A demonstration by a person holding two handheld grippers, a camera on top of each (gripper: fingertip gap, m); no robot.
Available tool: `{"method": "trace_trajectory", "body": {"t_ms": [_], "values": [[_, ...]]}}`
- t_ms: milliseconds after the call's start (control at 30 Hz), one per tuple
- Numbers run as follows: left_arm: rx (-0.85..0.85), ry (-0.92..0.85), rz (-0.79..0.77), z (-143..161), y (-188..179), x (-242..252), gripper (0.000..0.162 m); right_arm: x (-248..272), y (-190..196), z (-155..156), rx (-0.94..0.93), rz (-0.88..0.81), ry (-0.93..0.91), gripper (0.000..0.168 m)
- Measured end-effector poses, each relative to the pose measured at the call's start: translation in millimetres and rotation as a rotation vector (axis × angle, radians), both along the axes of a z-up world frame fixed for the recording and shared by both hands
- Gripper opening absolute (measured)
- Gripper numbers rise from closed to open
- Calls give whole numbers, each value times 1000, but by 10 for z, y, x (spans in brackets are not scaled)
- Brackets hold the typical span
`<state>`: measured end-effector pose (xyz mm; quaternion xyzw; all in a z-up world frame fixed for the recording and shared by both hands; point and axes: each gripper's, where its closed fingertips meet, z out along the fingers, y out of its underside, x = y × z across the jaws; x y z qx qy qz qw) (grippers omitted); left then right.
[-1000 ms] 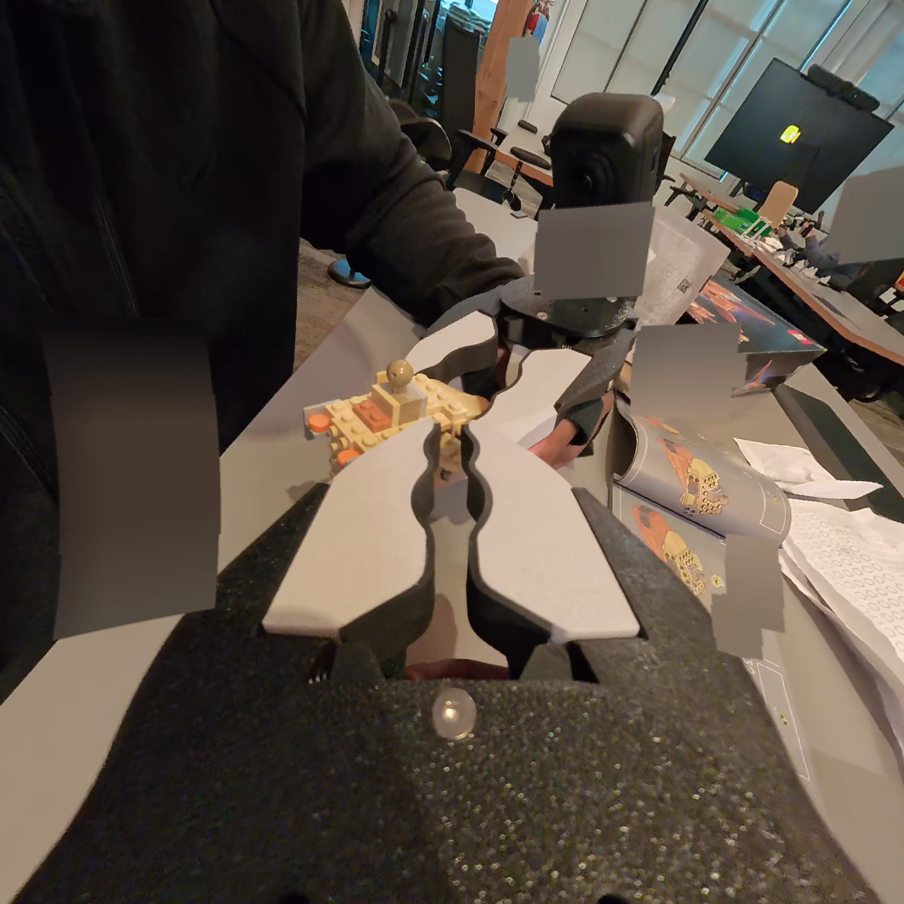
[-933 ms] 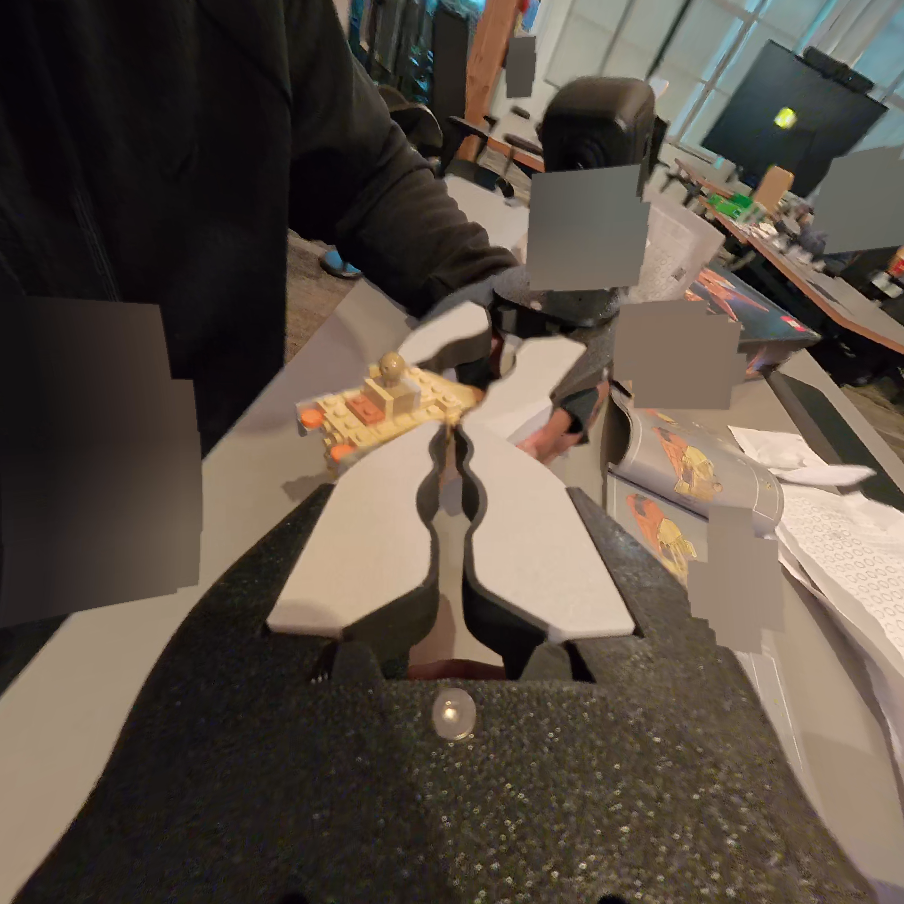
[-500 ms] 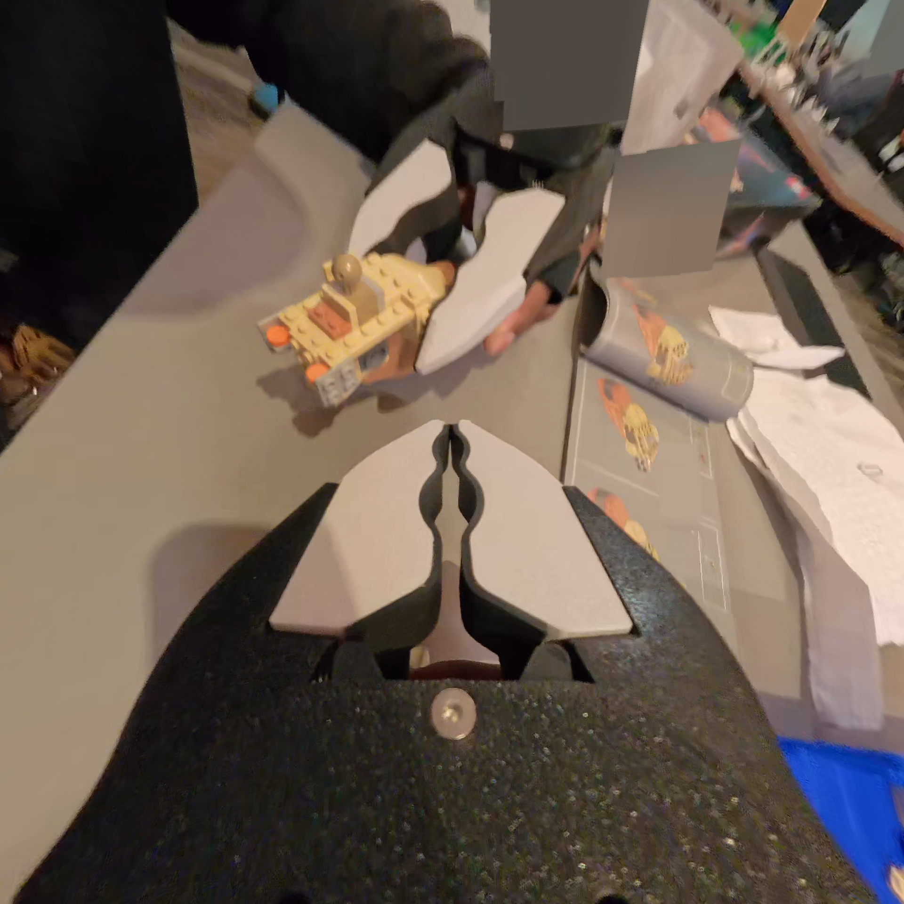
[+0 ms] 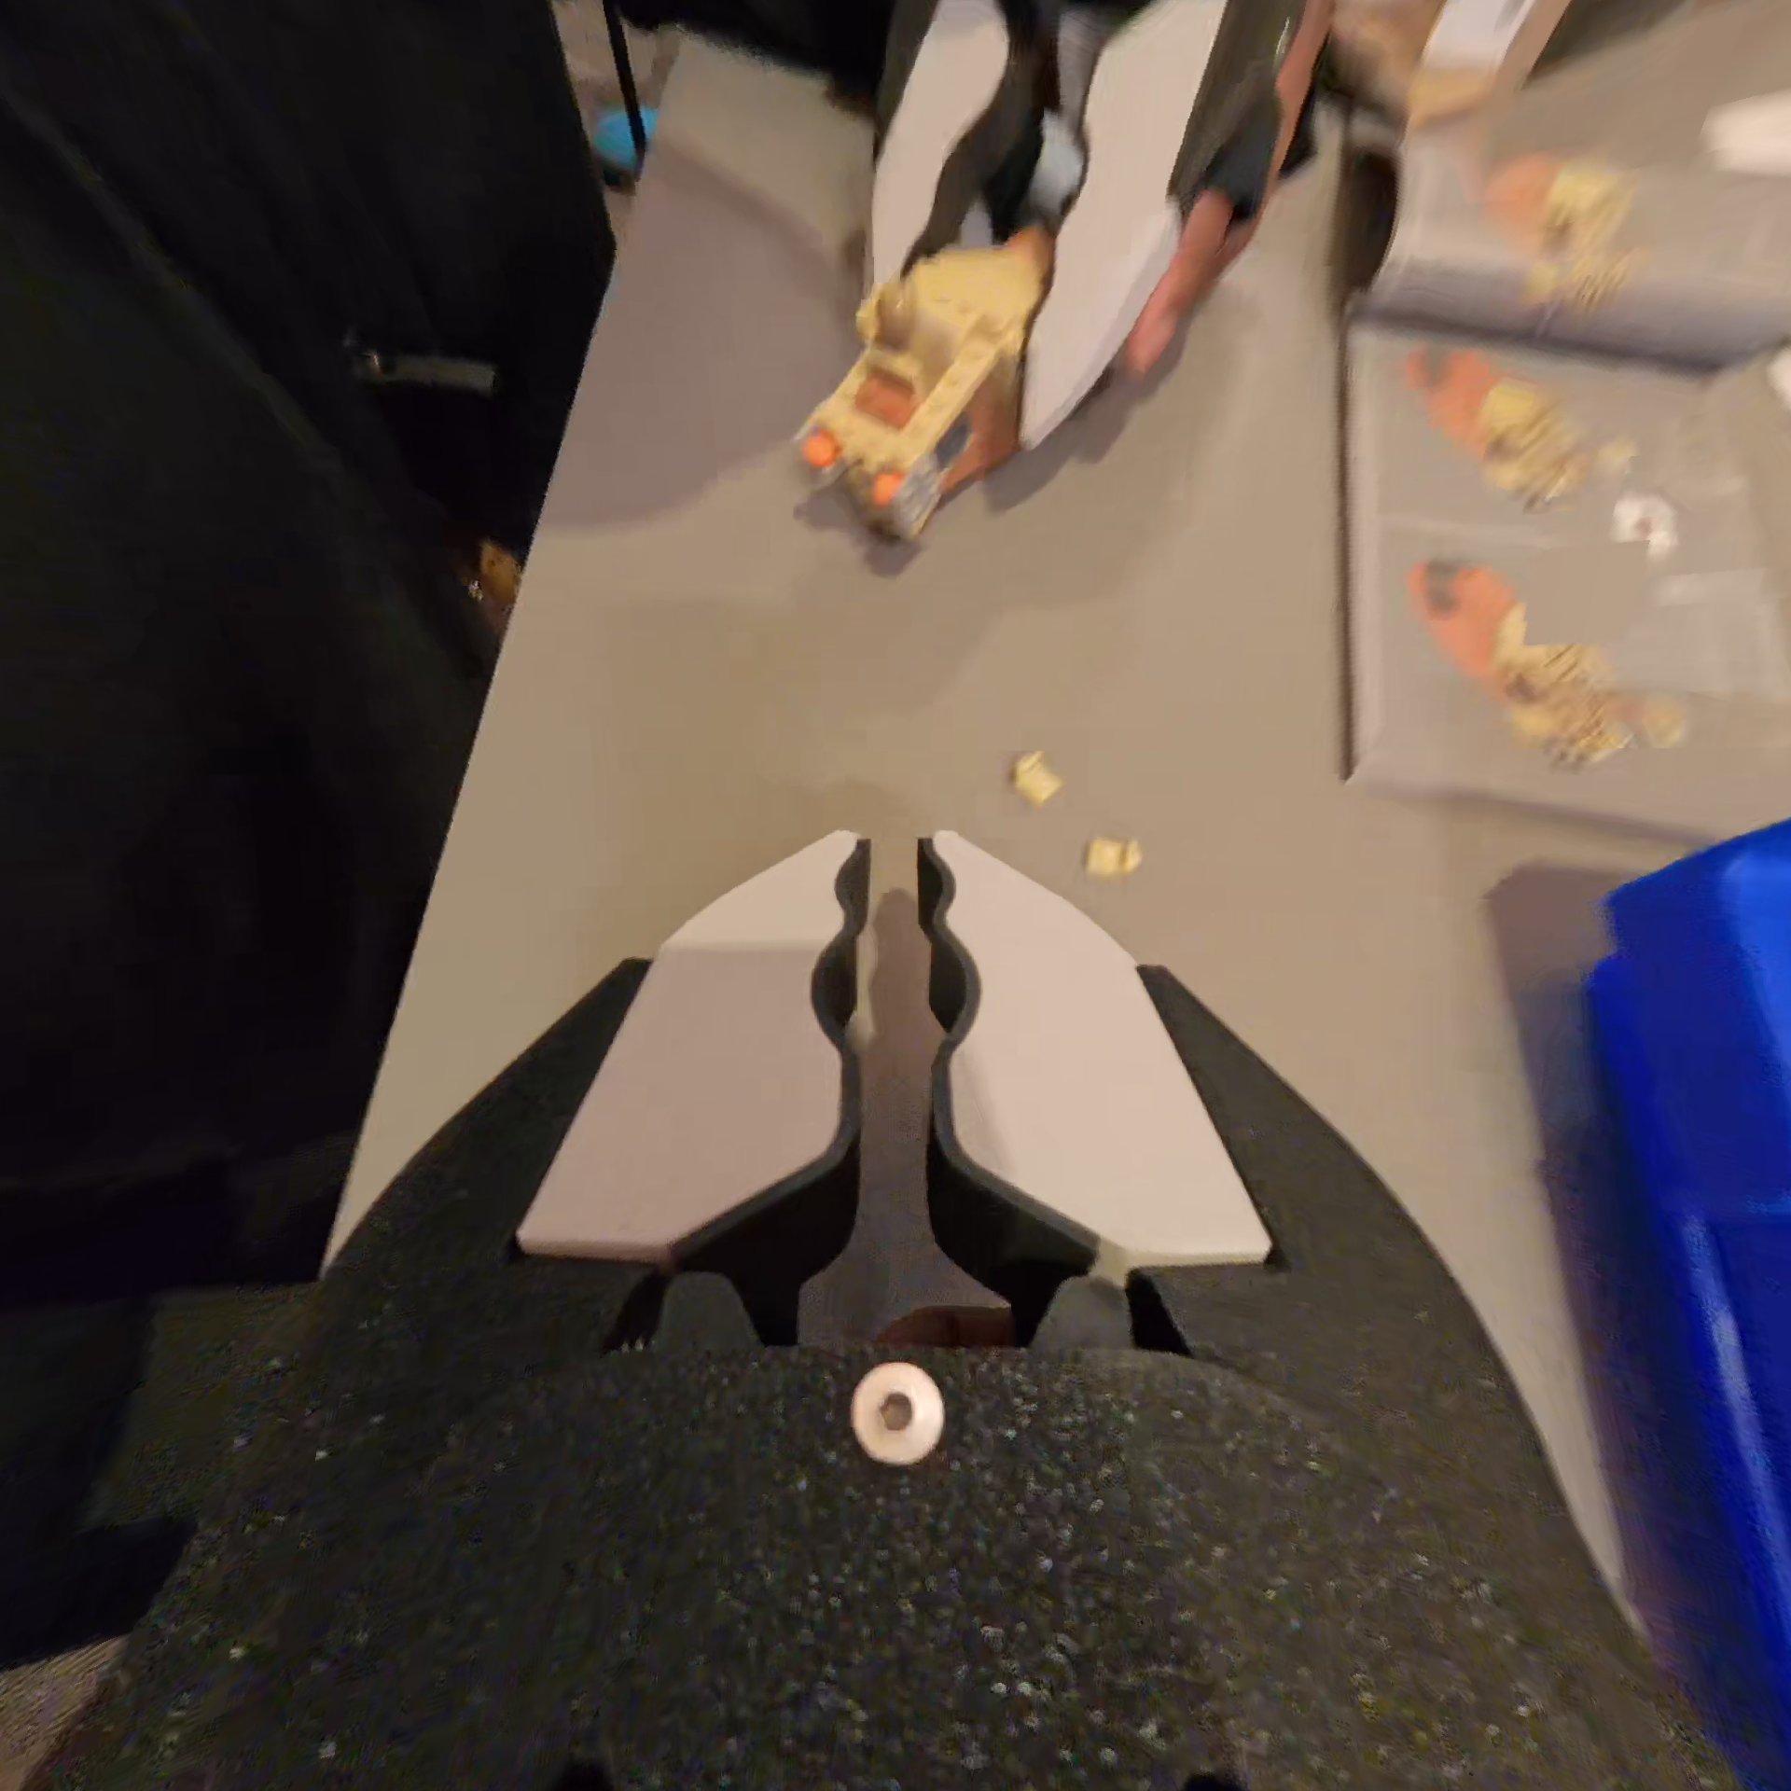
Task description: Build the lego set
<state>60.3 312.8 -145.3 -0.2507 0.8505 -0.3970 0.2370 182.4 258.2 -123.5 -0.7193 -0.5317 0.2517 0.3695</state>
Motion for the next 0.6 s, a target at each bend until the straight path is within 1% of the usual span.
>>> {"method": "trace_trajectory", "body": {"t_ms": [67,200,300,433,600], "values": [[-10,14,8,0,-3,12,44,11,-113,-133,-48,-36,-62,13],[-10,13,8,0,-7,13,44,29,-249,-257,-84,-99,-149,22],[-10,14,9,0,-12,11,45,57,-225,-331,-67,-143,-207,22],[-7,11,9,0,-27,4,45,7,-223,-325,-53,-159,-190,19],[-7,11,-1,0,-55,-14,45,149,-120,-403,7,-197,-277,18]]}}
